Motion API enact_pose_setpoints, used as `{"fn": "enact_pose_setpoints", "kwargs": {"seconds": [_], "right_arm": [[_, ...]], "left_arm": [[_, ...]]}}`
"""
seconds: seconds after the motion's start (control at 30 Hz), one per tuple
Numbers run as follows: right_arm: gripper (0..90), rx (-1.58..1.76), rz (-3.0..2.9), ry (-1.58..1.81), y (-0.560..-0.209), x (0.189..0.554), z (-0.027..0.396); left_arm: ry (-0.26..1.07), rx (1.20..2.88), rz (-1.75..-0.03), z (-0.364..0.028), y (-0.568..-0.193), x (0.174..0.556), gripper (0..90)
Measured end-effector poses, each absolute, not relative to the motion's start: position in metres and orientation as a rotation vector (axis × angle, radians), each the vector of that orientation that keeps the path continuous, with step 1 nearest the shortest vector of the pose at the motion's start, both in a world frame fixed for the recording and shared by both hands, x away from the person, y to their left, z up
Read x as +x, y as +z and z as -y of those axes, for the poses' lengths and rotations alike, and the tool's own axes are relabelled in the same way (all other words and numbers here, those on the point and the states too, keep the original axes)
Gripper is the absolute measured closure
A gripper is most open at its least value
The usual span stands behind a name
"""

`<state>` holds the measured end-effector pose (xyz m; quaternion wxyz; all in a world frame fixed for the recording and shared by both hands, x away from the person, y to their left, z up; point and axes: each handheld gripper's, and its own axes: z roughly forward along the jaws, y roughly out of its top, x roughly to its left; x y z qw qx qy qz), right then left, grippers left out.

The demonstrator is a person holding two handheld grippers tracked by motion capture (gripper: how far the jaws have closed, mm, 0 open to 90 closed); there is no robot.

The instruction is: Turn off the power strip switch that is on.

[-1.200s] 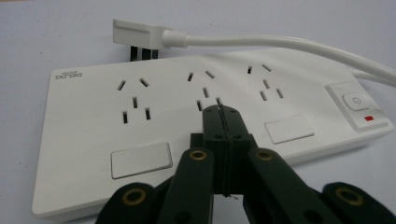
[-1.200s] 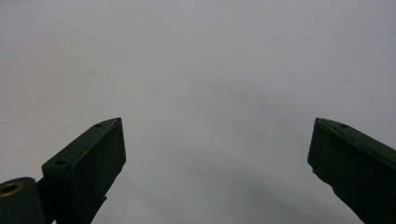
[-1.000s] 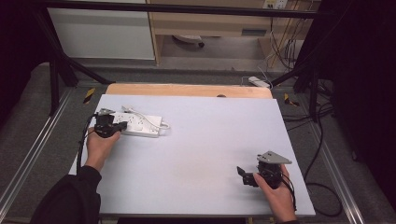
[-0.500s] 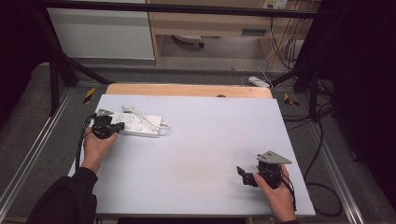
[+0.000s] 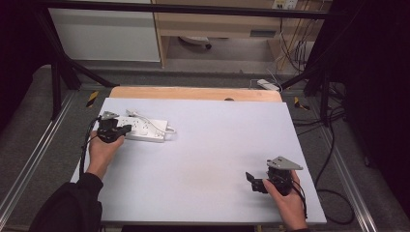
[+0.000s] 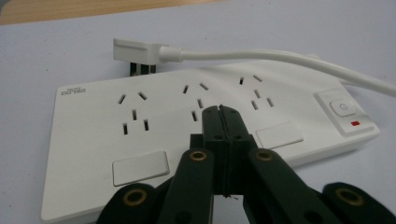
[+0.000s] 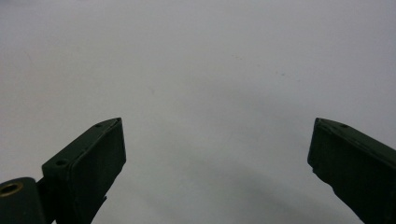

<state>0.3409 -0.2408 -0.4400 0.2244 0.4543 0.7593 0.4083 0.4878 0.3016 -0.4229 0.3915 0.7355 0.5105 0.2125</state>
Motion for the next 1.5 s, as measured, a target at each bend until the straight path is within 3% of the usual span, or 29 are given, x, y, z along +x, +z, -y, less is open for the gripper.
{"fn": "enact_pose_setpoints", "kwargs": {"seconds": [0.27,0.4,0.7,0.83,1.1,1.5], "right_arm": [[4.7,1.251,-2.094,1.128,-0.44,0.341,0.241],[4.6,1.255,-2.092,1.134,-0.439,0.341,0.241],[4.6,1.253,-2.088,1.138,-0.439,0.34,0.241],[4.6,1.252,-2.09,1.139,-0.439,0.341,0.24],[4.6,1.251,-2.09,1.137,-0.439,0.34,0.24],[4.6,1.247,-2.091,1.132,-0.439,0.34,0.24]], "left_arm": [[0.527,1.83,-1.279,-0.3,-0.419,0.487,87.7],[0.539,1.823,-1.273,-0.298,-0.417,0.486,77.4],[0.529,1.765,-1.302,-0.293,-0.405,0.483,41.7],[0.534,1.773,-1.285,-0.29,-0.399,0.483,34.8],[0.526,1.77,-1.254,-0.28,-0.39,0.48,11.5],[0.504,1.78,-1.232,-0.277,-0.379,0.466,11.8]]}}
